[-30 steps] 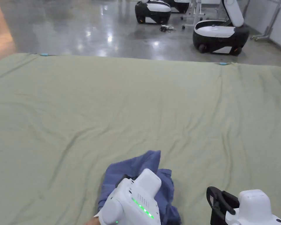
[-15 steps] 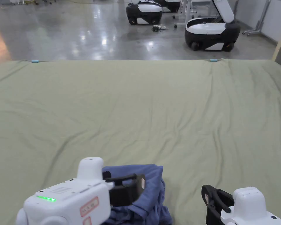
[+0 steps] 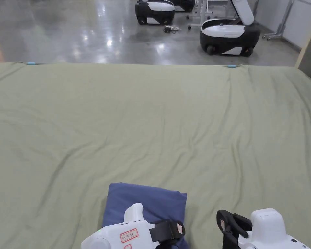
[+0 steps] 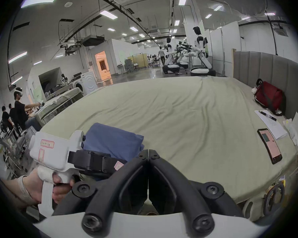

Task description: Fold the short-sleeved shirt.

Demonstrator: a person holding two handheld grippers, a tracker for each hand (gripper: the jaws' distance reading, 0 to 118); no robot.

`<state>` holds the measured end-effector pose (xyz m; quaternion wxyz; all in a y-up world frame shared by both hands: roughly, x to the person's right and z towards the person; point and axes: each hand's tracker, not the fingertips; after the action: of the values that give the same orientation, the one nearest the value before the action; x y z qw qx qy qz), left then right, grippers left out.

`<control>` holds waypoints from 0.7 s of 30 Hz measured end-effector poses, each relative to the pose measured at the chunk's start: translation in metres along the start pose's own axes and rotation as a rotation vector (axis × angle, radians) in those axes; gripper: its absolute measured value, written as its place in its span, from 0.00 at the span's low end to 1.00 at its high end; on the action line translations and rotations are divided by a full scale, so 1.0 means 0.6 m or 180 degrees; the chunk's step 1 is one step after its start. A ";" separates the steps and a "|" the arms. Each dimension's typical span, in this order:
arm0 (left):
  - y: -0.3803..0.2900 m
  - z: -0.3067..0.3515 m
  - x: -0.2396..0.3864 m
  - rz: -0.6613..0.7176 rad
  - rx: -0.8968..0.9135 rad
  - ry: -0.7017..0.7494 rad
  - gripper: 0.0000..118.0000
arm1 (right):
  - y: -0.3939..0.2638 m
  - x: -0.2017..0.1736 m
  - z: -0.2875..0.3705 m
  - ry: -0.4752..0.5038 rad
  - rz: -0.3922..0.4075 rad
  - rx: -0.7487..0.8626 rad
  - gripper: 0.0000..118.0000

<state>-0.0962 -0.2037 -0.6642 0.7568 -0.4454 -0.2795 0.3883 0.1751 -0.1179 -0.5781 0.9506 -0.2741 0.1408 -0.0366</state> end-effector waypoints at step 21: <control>0.091 0.186 -0.150 0.0086 0.0194 -0.0186 0.93 | 0.019 -0.027 -0.248 0.0534 -0.0732 -0.0880 0.03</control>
<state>-0.2492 -0.2118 -0.6700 0.7562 -0.4143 -0.2835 0.4197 0.1168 -0.1819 -0.7008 0.8784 -0.4123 0.1910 -0.1479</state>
